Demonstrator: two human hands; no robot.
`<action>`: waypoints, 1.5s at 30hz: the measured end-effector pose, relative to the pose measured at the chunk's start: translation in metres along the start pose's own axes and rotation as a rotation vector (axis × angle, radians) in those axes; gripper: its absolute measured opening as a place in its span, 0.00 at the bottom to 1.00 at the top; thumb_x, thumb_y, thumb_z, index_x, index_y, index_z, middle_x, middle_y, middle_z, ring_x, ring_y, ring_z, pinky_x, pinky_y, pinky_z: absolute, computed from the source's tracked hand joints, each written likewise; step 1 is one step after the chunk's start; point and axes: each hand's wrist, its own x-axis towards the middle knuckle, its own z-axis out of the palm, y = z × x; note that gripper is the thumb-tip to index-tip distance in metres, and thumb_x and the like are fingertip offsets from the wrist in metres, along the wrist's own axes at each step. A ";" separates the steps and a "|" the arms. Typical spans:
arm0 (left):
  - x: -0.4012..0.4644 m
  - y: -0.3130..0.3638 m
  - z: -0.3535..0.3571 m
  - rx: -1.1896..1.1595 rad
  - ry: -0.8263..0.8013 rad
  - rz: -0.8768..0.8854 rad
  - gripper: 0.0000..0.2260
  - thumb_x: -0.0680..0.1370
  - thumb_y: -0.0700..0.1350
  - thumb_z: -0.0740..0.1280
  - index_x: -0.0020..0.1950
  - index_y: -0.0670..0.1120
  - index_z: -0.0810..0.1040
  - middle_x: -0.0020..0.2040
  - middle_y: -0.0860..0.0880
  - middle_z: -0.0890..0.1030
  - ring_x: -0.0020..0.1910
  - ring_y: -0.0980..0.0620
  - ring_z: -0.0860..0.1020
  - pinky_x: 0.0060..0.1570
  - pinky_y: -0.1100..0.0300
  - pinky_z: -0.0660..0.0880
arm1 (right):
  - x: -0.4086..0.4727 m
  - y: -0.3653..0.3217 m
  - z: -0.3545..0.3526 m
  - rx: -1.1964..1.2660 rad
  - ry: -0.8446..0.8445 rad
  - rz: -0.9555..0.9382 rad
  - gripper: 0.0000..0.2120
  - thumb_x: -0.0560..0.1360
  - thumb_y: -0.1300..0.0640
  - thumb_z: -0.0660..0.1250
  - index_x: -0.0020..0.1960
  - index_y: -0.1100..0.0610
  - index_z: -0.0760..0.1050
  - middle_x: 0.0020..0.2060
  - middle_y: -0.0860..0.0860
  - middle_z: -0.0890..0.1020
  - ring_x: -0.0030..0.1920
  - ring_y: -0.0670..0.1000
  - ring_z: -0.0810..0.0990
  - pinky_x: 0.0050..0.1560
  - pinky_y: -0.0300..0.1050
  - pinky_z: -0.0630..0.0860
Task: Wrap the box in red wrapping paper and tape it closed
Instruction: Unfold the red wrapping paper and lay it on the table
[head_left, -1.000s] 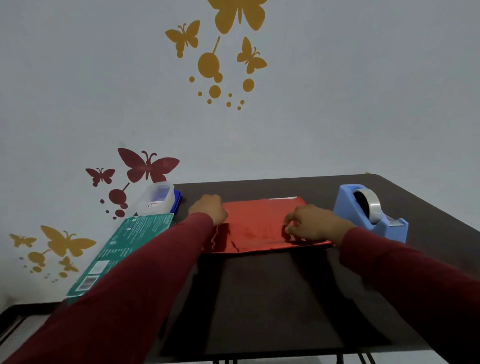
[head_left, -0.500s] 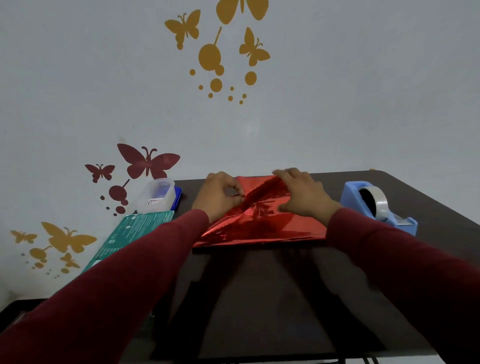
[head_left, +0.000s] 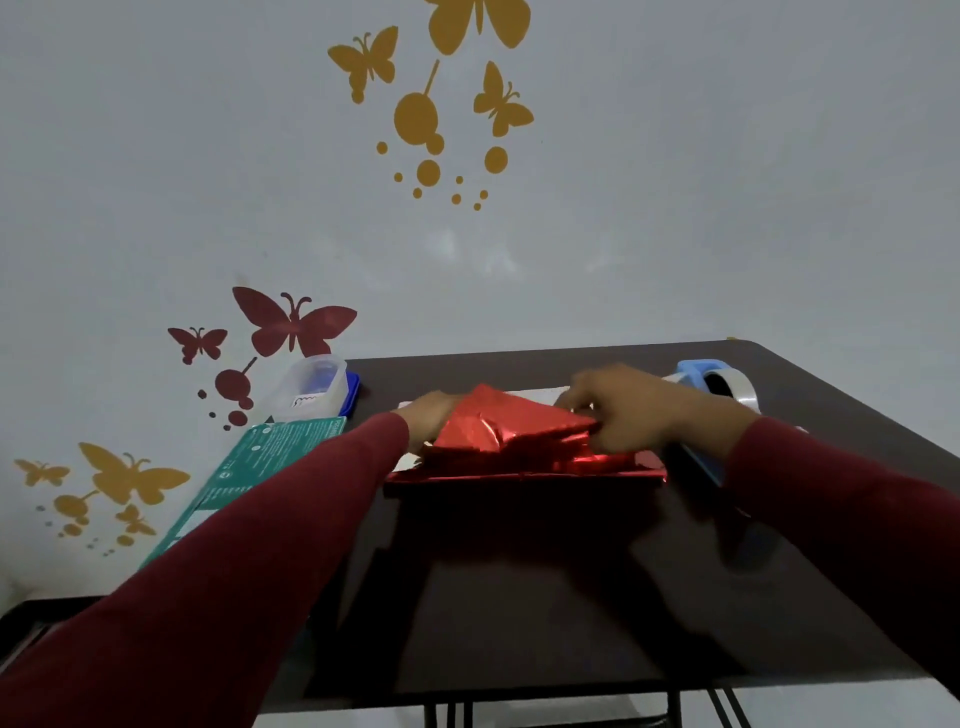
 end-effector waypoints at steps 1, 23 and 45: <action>0.005 -0.002 0.002 0.243 -0.013 0.012 0.14 0.84 0.49 0.64 0.57 0.40 0.83 0.51 0.44 0.85 0.55 0.41 0.83 0.39 0.63 0.72 | -0.008 -0.004 0.001 0.011 -0.068 -0.006 0.17 0.70 0.59 0.72 0.57 0.45 0.82 0.49 0.46 0.80 0.50 0.50 0.80 0.54 0.49 0.78; 0.023 -0.004 0.059 0.760 0.189 -0.128 0.23 0.82 0.63 0.54 0.74 0.56 0.68 0.74 0.44 0.64 0.72 0.38 0.60 0.66 0.40 0.60 | -0.016 -0.037 0.089 0.084 -0.108 0.348 0.25 0.82 0.34 0.51 0.77 0.39 0.63 0.80 0.45 0.61 0.78 0.59 0.61 0.71 0.70 0.56; 0.028 -0.024 0.032 0.840 0.021 -0.163 0.28 0.82 0.66 0.48 0.82 0.61 0.53 0.85 0.52 0.43 0.83 0.36 0.42 0.72 0.24 0.45 | 0.012 -0.045 0.102 0.100 -0.104 0.426 0.32 0.80 0.30 0.47 0.81 0.40 0.54 0.82 0.48 0.55 0.81 0.65 0.50 0.72 0.74 0.51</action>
